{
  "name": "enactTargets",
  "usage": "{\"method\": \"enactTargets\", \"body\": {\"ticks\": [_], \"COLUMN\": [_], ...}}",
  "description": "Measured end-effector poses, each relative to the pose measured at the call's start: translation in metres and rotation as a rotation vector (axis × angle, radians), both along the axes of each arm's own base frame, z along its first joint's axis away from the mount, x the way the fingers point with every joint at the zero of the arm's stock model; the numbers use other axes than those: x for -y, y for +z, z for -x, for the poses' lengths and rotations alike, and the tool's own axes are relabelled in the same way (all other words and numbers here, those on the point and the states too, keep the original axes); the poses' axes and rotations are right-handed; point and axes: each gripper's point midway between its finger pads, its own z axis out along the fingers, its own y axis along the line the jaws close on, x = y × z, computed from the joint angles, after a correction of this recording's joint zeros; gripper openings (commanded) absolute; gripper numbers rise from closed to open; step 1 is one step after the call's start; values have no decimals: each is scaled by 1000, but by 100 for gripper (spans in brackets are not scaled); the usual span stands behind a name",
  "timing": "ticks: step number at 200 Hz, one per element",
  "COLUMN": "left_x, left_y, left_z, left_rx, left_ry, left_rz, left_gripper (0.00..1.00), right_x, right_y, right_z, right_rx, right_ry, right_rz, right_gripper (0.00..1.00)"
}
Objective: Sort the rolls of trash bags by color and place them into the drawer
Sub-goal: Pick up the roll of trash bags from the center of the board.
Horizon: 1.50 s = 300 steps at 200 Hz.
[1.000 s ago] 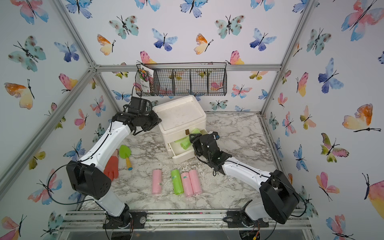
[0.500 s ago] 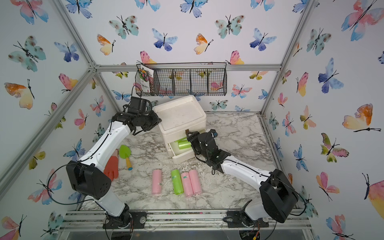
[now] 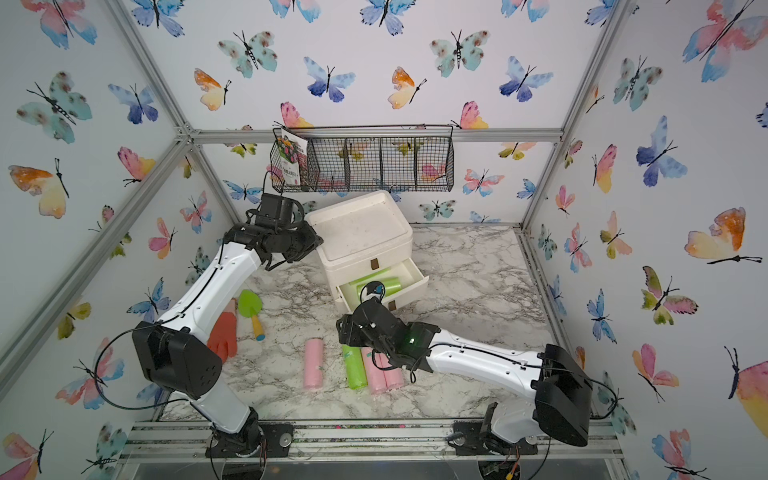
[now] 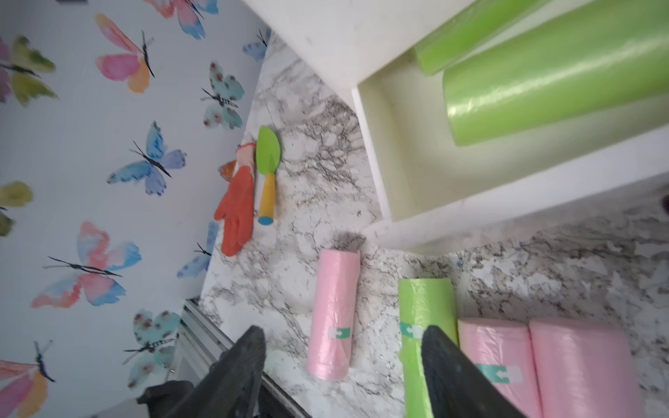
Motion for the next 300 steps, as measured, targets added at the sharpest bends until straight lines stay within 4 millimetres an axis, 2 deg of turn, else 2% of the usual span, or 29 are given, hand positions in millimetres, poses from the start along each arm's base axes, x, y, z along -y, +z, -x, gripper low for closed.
{"method": "enactTargets", "body": {"ticks": [42, 68, 119, 153, 188, 226, 273, 300], "left_x": [0, 0, 0, 0, 0, 0, 0, 0], "left_y": [0, 0, 0, 0, 0, 0, 0, 0], "left_z": [0, 0, 0, 0, 0, 0, 0, 0], "left_rx": [0, 0, 0, 0, 0, 0, 0, 0], "left_ry": [0, 0, 0, 1, 0, 0, 0, 1], "left_rz": [0, -1, -1, -1, -1, -1, -1, -1], "left_gripper": [5, 5, 5, 5, 5, 5, 5, 5], "right_x": [-1, -3, -10, -9, -15, -20, -23, -22], "right_y": [-66, -93, -107, -125, -136, -146, -146, -145], "right_z": [20, 29, 40, 44, 42, 40, 37, 38], "right_rx": [-43, -69, -80, -95, -96, -88, -75, -81], "right_ry": [72, 102, 133, 143, 152, 163, 162, 163], "right_rz": [221, 301, 341, 389, 429, 466, 479, 492], "right_gripper": [72, 72, 68, 65, 63, 55, 44, 40]}}
